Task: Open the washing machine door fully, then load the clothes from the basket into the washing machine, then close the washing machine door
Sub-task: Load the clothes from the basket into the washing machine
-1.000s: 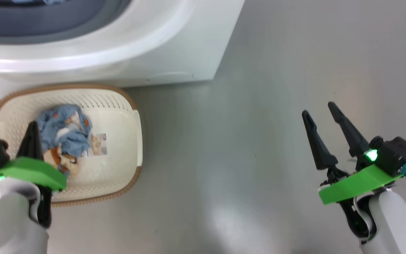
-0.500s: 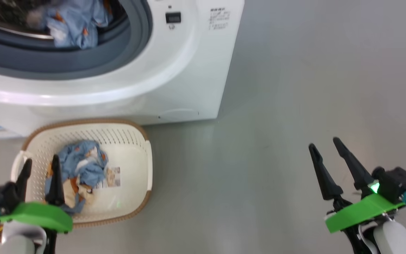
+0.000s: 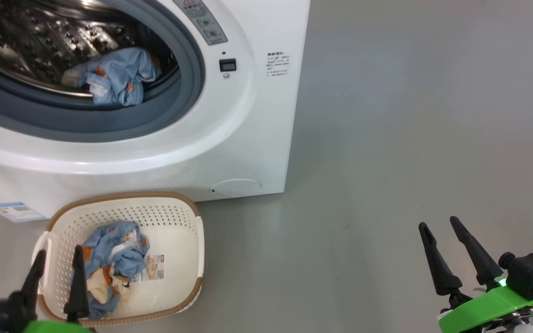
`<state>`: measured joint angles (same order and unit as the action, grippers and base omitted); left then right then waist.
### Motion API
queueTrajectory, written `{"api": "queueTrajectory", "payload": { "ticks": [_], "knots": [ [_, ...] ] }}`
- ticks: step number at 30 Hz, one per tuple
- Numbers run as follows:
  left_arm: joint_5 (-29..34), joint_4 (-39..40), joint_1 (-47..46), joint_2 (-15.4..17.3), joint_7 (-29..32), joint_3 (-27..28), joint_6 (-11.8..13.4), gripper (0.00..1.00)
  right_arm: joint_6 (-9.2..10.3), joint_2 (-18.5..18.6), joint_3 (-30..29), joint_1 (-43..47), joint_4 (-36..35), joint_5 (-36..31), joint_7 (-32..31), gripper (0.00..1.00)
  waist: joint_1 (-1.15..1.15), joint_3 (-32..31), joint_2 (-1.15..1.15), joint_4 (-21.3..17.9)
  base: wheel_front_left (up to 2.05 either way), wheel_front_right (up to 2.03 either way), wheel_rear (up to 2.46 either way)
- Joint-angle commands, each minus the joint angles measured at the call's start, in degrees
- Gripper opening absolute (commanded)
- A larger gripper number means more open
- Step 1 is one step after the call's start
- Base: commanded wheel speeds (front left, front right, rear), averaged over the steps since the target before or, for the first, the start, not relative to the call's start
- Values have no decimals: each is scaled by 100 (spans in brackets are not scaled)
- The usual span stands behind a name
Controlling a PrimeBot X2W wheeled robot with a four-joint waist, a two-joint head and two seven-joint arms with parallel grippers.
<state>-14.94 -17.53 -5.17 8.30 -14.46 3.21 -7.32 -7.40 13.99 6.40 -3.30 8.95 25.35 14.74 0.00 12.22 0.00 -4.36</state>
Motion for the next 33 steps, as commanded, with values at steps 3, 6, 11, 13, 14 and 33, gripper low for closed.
{"api": "queueTrajectory", "payload": {
  "ticks": [3,6,11,13,14,33],
  "knots": [
    [158,514,305,10,-53,295,-16,100,-9,56,1,119,-177,18,26,100,0,-71,0,-22,0,0,0],
    [200,721,481,-64,-53,346,-16,100,-9,32,-42,146,-200,8,26,100,0,-78,0,-14,0,0,0],
    [216,789,524,-131,-53,347,-16,100,-9,3,-57,158,-218,-10,26,100,0,-77,0,18,0,0,0],
    [219,777,509,-150,-53,329,-16,100,-9,4,-38,145,-224,-16,26,100,0,-76,0,35,0,0,0],
    [218,769,495,-156,-53,322,-16,100,-9,5,-31,133,-225,-19,26,100,0,-70,0,44,0,0,0],
    [203,-474,-362,-163,-53,269,-16,100,-9,-40,520,-604,-137,-81,26,100,0,720,0,463,0,0,0]
  ]
}}
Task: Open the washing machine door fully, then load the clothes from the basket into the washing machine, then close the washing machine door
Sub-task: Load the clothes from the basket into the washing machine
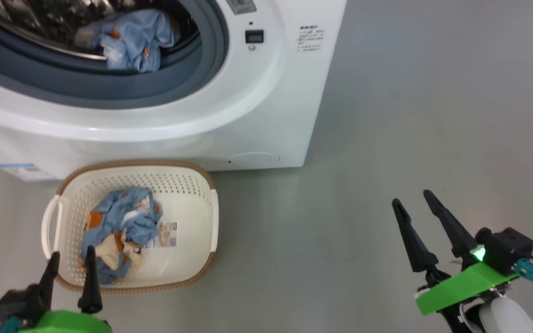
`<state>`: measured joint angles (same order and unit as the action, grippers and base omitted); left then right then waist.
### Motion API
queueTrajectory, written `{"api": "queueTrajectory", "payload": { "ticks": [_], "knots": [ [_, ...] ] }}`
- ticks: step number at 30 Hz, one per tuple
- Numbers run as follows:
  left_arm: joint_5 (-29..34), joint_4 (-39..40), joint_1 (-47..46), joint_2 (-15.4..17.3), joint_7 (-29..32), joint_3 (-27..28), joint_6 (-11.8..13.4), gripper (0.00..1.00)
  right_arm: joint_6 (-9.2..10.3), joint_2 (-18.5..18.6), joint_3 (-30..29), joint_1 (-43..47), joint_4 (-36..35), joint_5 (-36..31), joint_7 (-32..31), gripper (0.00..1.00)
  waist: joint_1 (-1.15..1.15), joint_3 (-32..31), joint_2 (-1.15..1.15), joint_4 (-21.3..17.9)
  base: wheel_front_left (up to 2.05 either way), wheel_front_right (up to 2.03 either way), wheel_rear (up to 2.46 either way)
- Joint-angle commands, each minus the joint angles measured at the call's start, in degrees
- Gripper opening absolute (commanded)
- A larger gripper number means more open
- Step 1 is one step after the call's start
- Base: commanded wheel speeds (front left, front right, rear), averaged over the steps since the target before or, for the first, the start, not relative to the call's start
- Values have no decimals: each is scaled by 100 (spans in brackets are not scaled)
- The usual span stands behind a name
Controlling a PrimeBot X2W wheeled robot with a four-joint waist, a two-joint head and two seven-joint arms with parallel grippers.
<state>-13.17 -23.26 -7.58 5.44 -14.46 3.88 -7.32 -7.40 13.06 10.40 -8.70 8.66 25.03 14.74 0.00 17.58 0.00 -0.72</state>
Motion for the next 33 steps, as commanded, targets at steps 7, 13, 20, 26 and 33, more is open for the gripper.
{"api": "queueTrajectory", "payload": {
  "ticks": [7,13,20,26,33],
  "knots": [
    [101,-901,-910,132,-53,310,15,100,-9,54,300,-458,-61,-78,26,100,0,693,0,201,0,0,0],
    [160,-1971,-1691,221,-53,296,7,100,-9,25,416,-724,-52,-117,26,100,0,1101,0,227,0,0,0],
    [231,-3013,-2368,392,-53,221,-1,100,-9,23,513,-943,-77,-144,26,100,0,1452,0,131,0,0,0],
    [303,-3924,-2923,553,-53,69,-7,100,-9,15,519,-1050,-92,-162,26,100,0,1740,0,39,0,0,0],
    [365,-4676,-3513,736,-53,-140,-12,100,-9,-22,542,-1167,-133,-185,26,100,0,2039,0,-65,0,0,0]
  ]
}}
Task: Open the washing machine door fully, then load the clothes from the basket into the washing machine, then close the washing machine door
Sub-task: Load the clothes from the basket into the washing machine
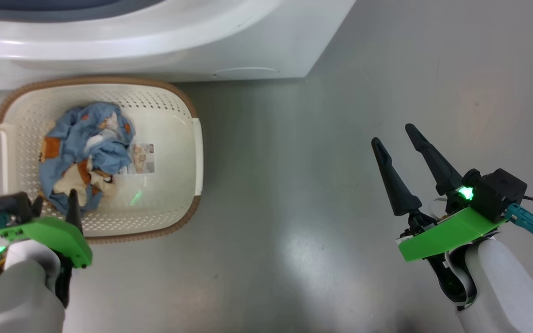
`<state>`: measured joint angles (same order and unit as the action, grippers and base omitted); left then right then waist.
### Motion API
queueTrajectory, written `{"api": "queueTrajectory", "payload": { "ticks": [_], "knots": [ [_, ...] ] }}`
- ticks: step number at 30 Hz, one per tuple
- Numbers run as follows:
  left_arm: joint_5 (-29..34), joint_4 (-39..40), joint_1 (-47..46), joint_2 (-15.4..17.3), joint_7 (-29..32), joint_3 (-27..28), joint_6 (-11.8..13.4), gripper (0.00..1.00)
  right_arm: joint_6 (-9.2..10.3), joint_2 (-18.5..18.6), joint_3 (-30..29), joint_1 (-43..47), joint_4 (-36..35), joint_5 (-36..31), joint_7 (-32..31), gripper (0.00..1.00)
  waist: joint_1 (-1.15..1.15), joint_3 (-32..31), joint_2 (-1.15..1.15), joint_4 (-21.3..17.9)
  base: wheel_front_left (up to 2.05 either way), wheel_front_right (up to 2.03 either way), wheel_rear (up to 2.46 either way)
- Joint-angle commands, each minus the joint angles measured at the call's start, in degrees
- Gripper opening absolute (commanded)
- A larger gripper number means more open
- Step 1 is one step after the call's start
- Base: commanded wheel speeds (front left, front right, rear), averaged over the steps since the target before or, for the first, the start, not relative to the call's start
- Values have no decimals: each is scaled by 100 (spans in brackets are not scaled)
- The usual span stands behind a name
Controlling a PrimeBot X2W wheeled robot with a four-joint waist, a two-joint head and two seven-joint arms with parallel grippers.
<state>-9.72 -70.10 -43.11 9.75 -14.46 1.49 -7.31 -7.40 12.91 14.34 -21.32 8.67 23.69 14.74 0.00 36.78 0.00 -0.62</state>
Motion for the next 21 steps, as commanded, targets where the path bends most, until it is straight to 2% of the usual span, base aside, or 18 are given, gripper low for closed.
{"api": "queueTrajectory", "payload": {
  "ticks": [1,9,21],
  "knots": [
    [28,-48,-24,326,-53,73,-13,100,-9,-12,149,84,-140,-54,26,100,0,154,0,-87,0,0,0],
    [83,-308,-441,561,236,-101,9,100,-9,-15,158,-3,-196,-84,26,100,0,451,0,-169,0,0,0],
    [95,-374,-718,737,688,-249,164,100,-9,-2,190,-123,-265,-120,26,100,0,839,0,-242,0,0,0]
  ]
}}
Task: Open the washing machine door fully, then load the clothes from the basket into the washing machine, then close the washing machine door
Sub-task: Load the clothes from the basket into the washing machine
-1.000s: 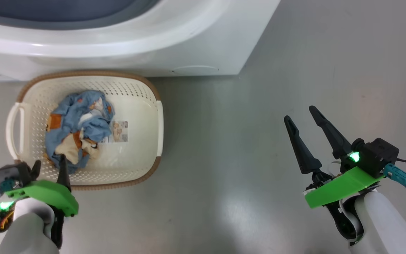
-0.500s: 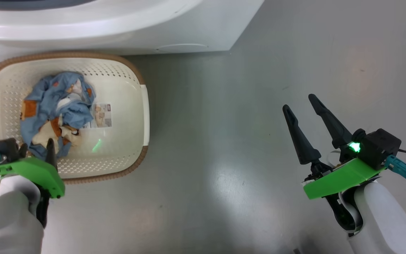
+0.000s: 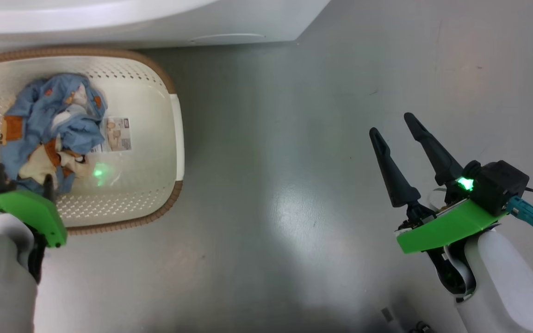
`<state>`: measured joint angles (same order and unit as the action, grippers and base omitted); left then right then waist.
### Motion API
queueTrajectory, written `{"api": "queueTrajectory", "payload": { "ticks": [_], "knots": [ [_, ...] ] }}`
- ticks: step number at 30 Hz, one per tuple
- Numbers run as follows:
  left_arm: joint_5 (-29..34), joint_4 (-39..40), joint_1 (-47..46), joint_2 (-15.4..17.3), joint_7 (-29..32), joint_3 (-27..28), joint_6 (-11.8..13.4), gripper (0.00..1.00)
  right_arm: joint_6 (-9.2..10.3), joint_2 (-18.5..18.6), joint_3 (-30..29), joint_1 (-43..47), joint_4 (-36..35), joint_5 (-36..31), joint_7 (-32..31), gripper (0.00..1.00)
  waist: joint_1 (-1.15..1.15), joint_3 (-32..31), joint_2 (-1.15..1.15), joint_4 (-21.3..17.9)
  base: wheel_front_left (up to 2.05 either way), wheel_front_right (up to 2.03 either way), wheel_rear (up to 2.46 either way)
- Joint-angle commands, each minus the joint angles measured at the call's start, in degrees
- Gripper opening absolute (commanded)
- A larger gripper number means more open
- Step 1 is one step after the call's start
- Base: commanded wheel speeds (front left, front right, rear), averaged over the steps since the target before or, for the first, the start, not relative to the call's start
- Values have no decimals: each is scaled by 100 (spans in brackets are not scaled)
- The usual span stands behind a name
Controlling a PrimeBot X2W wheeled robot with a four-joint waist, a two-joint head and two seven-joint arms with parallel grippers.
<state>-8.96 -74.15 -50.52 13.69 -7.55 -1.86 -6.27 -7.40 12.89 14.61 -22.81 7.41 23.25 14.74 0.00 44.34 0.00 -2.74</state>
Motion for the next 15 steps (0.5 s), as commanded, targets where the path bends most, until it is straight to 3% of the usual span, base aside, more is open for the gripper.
{"api": "queueTrajectory", "payload": {
  "ticks": [1,15],
  "knots": [
    [22,30,8,350,27,70,65,100,-9,1,167,13,-145,-78,26,100,0,109,0,-35,0,0,0],
    [-52,21,-173,437,171,-21,144,100,-9,-27,137,-23,-202,-101,26,100,0,400,0,-95,0,0,0]
  ]
}}
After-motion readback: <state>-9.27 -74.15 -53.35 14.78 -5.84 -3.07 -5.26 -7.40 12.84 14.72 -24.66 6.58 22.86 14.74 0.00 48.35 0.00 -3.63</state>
